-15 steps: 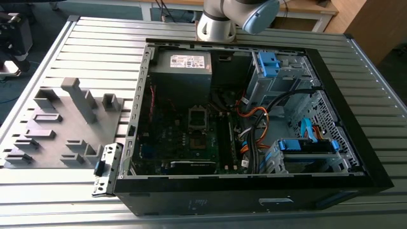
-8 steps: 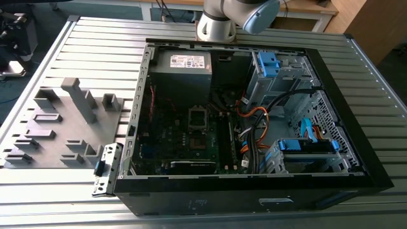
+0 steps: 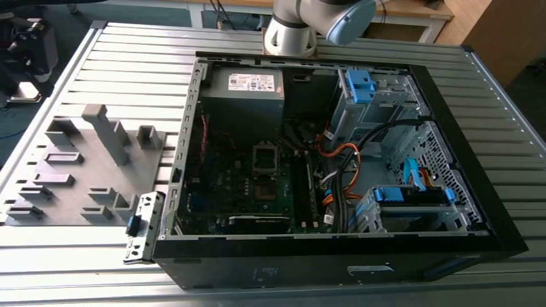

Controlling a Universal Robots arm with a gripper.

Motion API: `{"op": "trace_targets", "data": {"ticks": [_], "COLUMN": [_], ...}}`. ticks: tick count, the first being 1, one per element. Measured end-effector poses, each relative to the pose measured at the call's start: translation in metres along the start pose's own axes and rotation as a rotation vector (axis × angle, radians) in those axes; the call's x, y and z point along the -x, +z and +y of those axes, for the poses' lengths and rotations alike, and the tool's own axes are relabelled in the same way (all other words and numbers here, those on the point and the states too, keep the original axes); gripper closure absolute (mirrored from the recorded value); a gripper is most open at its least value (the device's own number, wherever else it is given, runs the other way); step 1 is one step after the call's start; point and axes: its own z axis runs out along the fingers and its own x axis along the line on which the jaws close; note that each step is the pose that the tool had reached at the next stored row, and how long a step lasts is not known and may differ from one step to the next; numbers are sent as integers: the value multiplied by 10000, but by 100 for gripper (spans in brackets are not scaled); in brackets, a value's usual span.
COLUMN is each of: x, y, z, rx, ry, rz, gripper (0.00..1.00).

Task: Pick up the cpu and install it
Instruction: 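Pick up the cpu and move it towards the insertion slot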

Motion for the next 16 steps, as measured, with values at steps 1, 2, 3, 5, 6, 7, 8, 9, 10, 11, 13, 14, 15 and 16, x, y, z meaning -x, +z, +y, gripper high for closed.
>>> {"op": "trace_targets", "data": {"ticks": [1,2,3,5,6,7,8,9,10,11,13,14,15,16], "x": [18,37,54,84,104,123,143,162,178,194,230,251,275,296], "y": [0,0,0,0,0,0,0,0,0,1,0,0,0,0], "z": [0,0,0,-1,-1,-1,-1,-1,-1,-1,-2,-2,-2,-2], "rx": [2,2,3,3,5,5,6,7,8,10,11,12,13,14], "ry": [-8,-16,-22,-30,-34,-38,-42,-46,-50,-54,-63,-66,-70,-74], "rz": [1,1,0,2,1,1,2,1,2,1,3,3,2,3], "gripper": [53,53,53,53,53,53,53,53,53,53,53,53,53,53]}}
